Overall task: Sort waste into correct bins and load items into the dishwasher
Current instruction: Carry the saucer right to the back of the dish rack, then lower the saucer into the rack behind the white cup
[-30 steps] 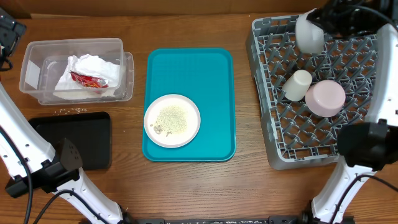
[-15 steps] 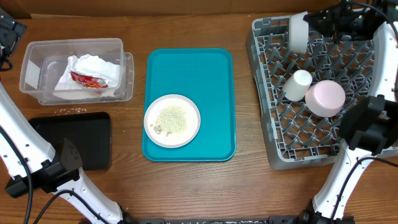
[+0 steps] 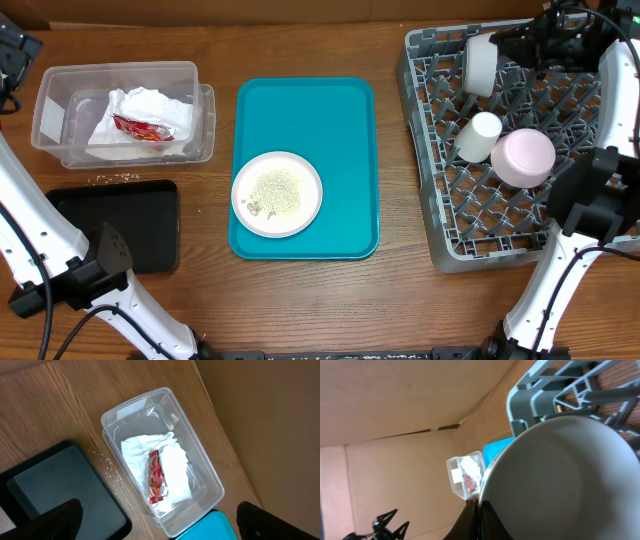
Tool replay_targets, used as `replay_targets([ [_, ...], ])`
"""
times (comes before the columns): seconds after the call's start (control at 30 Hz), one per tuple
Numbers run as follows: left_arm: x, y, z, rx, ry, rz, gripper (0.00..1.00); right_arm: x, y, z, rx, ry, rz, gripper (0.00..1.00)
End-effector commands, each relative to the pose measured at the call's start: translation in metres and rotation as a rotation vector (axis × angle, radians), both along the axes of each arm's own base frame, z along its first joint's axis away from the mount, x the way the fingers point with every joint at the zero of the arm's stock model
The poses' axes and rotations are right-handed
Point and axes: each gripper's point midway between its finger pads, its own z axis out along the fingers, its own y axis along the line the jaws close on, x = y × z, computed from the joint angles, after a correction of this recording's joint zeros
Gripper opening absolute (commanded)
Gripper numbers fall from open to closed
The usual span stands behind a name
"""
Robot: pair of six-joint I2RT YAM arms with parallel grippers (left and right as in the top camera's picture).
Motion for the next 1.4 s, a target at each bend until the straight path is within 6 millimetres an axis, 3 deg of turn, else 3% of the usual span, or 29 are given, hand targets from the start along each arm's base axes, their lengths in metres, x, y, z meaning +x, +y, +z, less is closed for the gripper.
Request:
replay_targets([
  [0.0,0.003,0.000,-0.005,0.012,0.023,-0.018,1.00,-0.001,-0.009,0.005,0.054,-0.011,-0.006,0.04],
  [0.27,0.003,0.000,-0.005,0.012,0.023,-0.018,1.00,-0.003,-0.025,0.004,0.058,-0.002,-0.036,0.04],
  [0.7,0.003,0.000,-0.005,0.012,0.023,-0.018,1.00,0.007,-0.024,-0.012,0.045,-0.016,-0.030,0.04],
  [1.13,0.003,0.000,-0.005,0.012,0.023,-0.018,1.00,0.019,-0.019,-0.028,0.140,0.002,-0.018,0.04],
  [1.37,0.003,0.000,-0.005,0.012,0.023,-0.018,1.00,0.019,-0.023,-0.025,0.173,0.030,-0.034,0.04],
])
